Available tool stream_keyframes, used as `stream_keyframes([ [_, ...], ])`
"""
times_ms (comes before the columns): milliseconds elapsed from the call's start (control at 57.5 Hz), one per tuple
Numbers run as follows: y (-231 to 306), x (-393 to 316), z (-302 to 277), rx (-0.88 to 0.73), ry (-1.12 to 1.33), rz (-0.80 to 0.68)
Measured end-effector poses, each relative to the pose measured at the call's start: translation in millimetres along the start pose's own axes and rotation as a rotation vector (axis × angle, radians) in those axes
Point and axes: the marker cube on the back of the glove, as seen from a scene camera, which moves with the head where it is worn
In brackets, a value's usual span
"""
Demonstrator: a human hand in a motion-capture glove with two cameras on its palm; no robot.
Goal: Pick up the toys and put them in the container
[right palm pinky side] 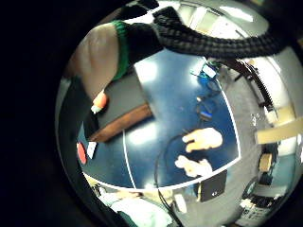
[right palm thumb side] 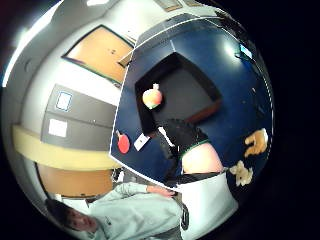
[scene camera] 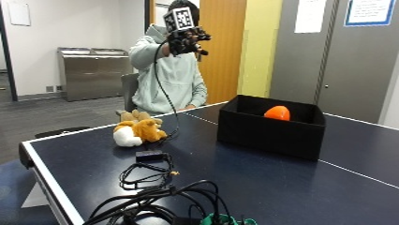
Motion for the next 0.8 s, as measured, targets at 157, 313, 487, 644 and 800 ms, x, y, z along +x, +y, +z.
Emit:
stream_keyframes([
  [157, 41.2, 94.0, -5.4, -0.047, 0.056, 0.1],
  [313, 48.5, 179.9, 25.9, -0.178, 0.068, 0.257],
  [487, 49.9, 262.0, 88.6, -0.228, 0.129, 0.324],
  [644, 58.1, 301.0, 144.9, -0.354, 0.147, 0.394],
  [800, 55.8, 321.9, 181.5, -0.487, 0.169, 0.471],
])
